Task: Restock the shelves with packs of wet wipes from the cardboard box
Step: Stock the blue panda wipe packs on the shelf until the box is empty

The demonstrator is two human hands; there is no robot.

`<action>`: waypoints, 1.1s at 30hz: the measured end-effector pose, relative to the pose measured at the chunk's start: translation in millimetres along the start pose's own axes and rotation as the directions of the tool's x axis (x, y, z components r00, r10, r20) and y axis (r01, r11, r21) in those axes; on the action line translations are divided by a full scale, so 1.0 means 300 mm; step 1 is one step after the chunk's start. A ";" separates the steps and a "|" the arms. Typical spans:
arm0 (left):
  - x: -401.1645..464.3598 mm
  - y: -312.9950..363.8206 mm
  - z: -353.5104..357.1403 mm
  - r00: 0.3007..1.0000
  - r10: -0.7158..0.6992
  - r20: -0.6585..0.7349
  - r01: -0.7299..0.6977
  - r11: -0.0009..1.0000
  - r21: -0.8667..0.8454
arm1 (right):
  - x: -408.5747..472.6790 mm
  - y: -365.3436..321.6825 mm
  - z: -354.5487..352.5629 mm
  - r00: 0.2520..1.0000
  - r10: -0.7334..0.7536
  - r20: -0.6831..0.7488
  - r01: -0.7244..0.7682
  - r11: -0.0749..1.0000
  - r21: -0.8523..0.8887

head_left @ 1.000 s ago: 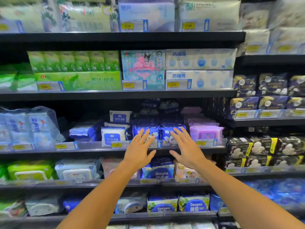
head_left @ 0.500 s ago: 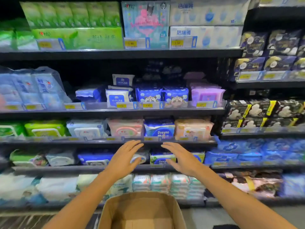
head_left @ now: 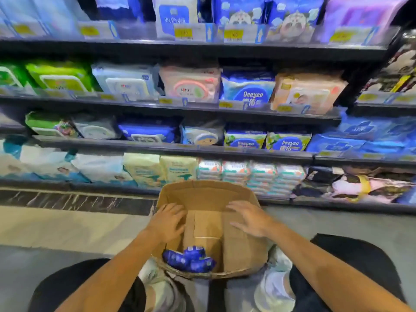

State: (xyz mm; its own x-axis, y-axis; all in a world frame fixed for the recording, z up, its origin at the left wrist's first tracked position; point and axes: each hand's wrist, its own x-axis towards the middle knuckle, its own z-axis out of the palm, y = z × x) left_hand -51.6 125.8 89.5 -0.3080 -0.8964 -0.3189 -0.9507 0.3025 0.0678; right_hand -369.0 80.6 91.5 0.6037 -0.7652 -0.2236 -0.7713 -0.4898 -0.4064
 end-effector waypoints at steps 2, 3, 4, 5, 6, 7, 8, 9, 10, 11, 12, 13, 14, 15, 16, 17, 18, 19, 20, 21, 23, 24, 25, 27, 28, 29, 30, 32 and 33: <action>-0.006 0.009 0.063 0.995 -0.011 0.099 0.018 0.998 -0.067 | 0.018 0.014 0.101 0.998 0.004 0.070 -0.007 0.999 0.044; -0.004 0.011 0.093 0.989 -0.018 0.147 0.030 0.997 -0.077 | 0.031 0.020 0.148 0.994 0.019 0.105 -0.025 0.998 0.058; 0.006 0.009 0.125 0.979 -0.022 0.204 0.037 0.997 -0.072 | 0.047 0.025 0.190 0.989 0.039 0.142 -0.048 0.997 0.060; 0.019 0.006 0.155 0.967 -0.018 0.252 0.035 0.997 -0.064 | 0.061 0.026 0.227 0.981 0.067 0.183 -0.079 0.995 0.060; 0.037 -0.001 0.185 0.955 -0.018 0.297 0.036 0.998 -0.057 | 0.078 0.031 0.263 0.969 0.085 0.230 -0.101 0.993 0.057; 0.058 -0.008 0.217 0.944 -0.019 0.330 0.041 0.997 -0.058 | 0.098 0.041 0.300 0.958 0.094 0.272 -0.113 0.992 0.055; 0.078 -0.015 0.251 0.932 -0.023 0.363 0.051 0.996 -0.068 | 0.118 0.047 0.332 0.945 0.101 0.311 -0.122 0.991 0.049; 0.099 -0.025 0.288 0.918 -0.030 0.394 0.069 0.994 -0.086 | 0.137 0.054 0.364 0.927 0.107 0.361 -0.131 0.991 0.041; 0.119 -0.038 0.325 0.901 -0.040 0.432 0.089 0.991 -0.096 | 0.156 0.060 0.393 0.909 0.105 0.403 -0.129 0.991 0.033; 0.137 -0.048 0.358 0.887 -0.047 0.459 0.108 0.988 -0.108 | 0.177 0.060 0.418 0.890 0.116 0.442 -0.136 0.991 0.015; 0.156 -0.058 0.393 0.874 -0.054 0.482 0.128 0.984 -0.123 | 0.199 0.063 0.447 0.872 0.126 0.474 -0.142 0.990 -0.002; 0.174 -0.067 0.431 0.865 -0.056 0.499 0.148 0.978 -0.146 | 0.218 0.067 0.475 0.849 0.143 0.509 -0.156 0.988 -0.017; 0.190 -0.072 0.463 0.853 -0.054 0.519 0.167 0.971 -0.173 | 0.238 0.071 0.512 0.830 0.149 0.538 -0.168 0.986 -0.014; 0.207 -0.072 0.490 0.843 -0.046 0.536 0.182 0.962 -0.203 | 0.254 0.077 0.555 0.806 0.167 0.567 -0.204 0.979 0.002; 0.224 -0.073 0.517 0.839 -0.042 0.542 0.197 0.952 -0.232 | 0.268 0.087 0.606 0.784 0.185 0.592 -0.248 0.968 0.025; 0.242 -0.073 0.541 0.833 -0.036 0.552 0.227 0.932 -0.282 | 0.278 0.097 0.650 0.759 0.202 0.619 -0.285 0.958 0.036; 0.259 -0.073 0.564 0.827 -0.020 0.563 0.236 0.919 -0.315 | 0.287 0.105 0.689 0.736 0.212 0.643 -0.316 0.947 0.050; 0.280 -0.072 0.593 0.825 0.005 0.565 0.221 0.917 -0.332 | 0.295 0.113 0.722 0.714 0.220 0.665 -0.333 0.942 0.046; 0.301 -0.067 0.620 0.821 0.036 0.570 0.182 0.929 -0.321 | 0.303 0.119 0.746 0.696 0.222 0.683 -0.345 0.938 0.046; 0.319 -0.059 0.646 0.815 0.062 0.577 0.149 0.938 -0.312 | 0.311 0.125 0.773 0.685 0.224 0.693 -0.345 0.938 0.038; 0.355 -0.040 0.699 0.792 0.099 0.602 0.124 0.940 -0.318 | 0.324 0.132 0.818 0.694 0.212 0.688 -0.328 0.944 0.040; 0.369 -0.030 0.726 0.782 0.117 0.612 0.114 0.939 -0.325 | 0.330 0.132 0.848 0.701 0.202 0.684 -0.318 0.947 0.047; 0.381 -0.020 0.750 0.776 0.133 0.617 0.101 0.939 -0.330 | 0.334 0.133 0.877 0.706 0.194 0.681 -0.310 0.949 0.051; 0.397 -0.003 0.794 0.782 0.140 0.608 0.076 0.946 -0.315 | 0.341 0.131 0.925 0.712 0.184 0.678 -0.295 0.954 0.050; 0.403 0.001 0.810 0.788 0.126 0.603 0.078 0.951 -0.301 | 0.346 0.133 0.948 0.723 0.183 0.666 -0.289 0.956 0.051; 0.410 -0.001 0.826 0.795 0.115 0.595 0.084 0.952 -0.295 | 0.351 0.135 0.966 0.733 0.183 0.655 -0.282 0.958 0.048; 0.416 -0.008 0.838 0.800 0.113 0.589 0.094 0.946 -0.310 | 0.358 0.137 0.980 0.742 0.176 0.647 -0.266 0.963 0.044; 0.427 -0.034 0.852 0.813 0.156 0.561 0.123 0.896 -0.427 | 0.372 0.146 0.999 0.756 0.153 0.636 -0.223 0.974 0.031; 0.432 -0.050 0.846 0.820 0.170 0.547 0.155 0.853 -0.498 | 0.380 0.151 1.004 0.760 0.148 0.633 -0.211 0.977 0.025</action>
State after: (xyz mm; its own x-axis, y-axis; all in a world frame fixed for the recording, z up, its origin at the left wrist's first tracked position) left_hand -68.2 87.4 -192.6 -0.3947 -0.5060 -0.7669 -0.8766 -0.0427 0.4794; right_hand -274.4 97.0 -219.2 0.4721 -0.3893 -0.7909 -0.8761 -0.3067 -0.3720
